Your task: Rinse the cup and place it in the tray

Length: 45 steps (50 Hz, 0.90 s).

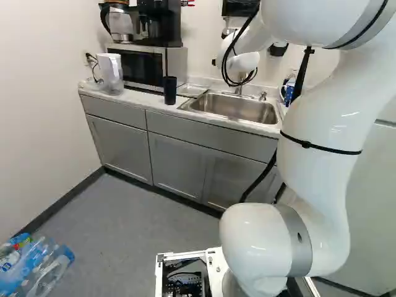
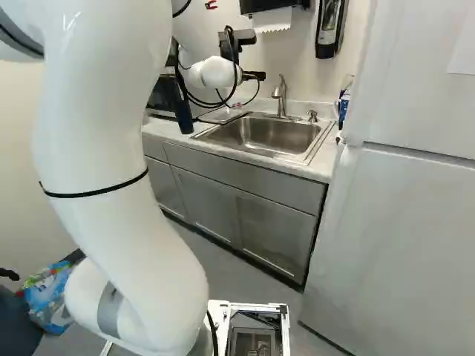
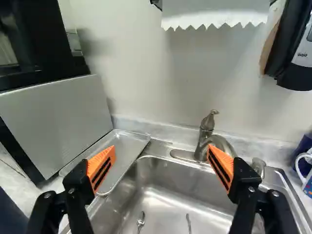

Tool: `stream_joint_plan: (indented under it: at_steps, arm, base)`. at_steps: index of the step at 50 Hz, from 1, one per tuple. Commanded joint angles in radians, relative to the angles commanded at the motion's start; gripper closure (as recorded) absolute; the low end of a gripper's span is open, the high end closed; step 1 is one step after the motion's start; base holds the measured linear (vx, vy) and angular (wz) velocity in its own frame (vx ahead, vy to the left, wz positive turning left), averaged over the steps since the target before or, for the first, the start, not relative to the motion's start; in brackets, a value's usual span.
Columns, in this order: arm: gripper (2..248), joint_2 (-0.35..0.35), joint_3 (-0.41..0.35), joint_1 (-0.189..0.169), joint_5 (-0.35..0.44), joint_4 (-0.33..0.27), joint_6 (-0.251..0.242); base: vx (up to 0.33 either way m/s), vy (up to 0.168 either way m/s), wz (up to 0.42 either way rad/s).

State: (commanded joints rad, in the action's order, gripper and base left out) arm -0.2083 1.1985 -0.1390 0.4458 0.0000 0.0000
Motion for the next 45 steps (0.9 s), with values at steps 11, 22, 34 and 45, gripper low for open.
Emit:
stream_joint_plan:
  at_steps: [11,22,34,45]
  arm:
    - [3,0.000,0.000,0.000,0.000,0.000,0.000]
    - [3,0.000,0.000,0.000,0.000,0.000,0.000]
    - [3,0.000,0.000,0.000,0.000,0.000,0.000]
    - [3,0.000,0.000,0.000,0.000,0.000,0.000]
  base:
    - [0.096,0.005,-0.003]
    - [0.098,0.003,0.000]
    - [0.095,0.003,0.002]
    - [0.096,0.002,0.002]
